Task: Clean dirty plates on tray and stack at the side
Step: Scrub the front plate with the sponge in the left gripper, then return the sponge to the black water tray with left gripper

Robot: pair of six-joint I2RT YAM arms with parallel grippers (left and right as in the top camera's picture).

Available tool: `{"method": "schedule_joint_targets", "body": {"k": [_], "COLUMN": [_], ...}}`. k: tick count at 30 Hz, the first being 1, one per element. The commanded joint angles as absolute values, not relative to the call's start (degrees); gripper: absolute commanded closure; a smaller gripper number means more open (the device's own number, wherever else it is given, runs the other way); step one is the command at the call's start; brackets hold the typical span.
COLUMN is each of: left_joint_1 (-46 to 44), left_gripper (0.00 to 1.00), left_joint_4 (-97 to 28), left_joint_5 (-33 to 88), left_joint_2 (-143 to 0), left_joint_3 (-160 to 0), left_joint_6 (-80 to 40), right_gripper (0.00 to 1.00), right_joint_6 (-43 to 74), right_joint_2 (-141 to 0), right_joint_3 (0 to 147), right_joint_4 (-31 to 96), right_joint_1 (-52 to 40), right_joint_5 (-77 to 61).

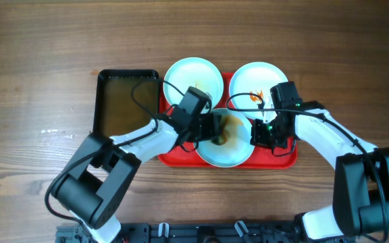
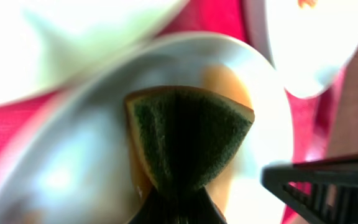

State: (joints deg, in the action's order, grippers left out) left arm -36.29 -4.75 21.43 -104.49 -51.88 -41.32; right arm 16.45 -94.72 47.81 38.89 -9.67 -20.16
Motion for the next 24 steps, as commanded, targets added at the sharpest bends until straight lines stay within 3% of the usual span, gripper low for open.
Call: {"method": "schedule_joint_targets", "body": {"k": [1,5,9,15,18,24], "left_joint_1": [-34.2,-33.7,-31.2,-18.2,-13.1,-10.5], "left_gripper": [0.96,0.96,0.96,0.96,0.96,0.96], "left_joint_4": [-7.6,-9.4,-19.3,-30.9,-31.9,-30.8], "left_joint_5": [16.2,17.9,7.9,-7.2,-7.2,-1.7], "left_joint_2": [-102.9,-90.8,-82.4,-82.3,-83.5,-92.9], "left_joint_3": [-51.6,-51.8,-51.8,-51.8,-51.6,-51.6], "left_joint_6": [-36.3,-30.5,-28.7,-23.3,-12.2,-4.7], "right_gripper": [0.96,0.95,0.95,0.95,0.95,0.95], "right_joint_6": [16.5,16.5,16.5,16.5,16.5,16.5], "right_joint_2": [-95.4,-95.4,-95.4,-95.4,-95.4,-95.4], "right_joint_3": [47.2,47.2,47.2,47.2,47.2,47.2], "right_joint_4": [39.3,39.6,39.5,39.5,39.6,39.7], "right_joint_1": [-9.8,-9.8,-9.8,-9.8,-9.8,-9.8], "right_joint_5": [-19.2,-19.1,-19.2,-19.2,-19.2,-19.2]}}
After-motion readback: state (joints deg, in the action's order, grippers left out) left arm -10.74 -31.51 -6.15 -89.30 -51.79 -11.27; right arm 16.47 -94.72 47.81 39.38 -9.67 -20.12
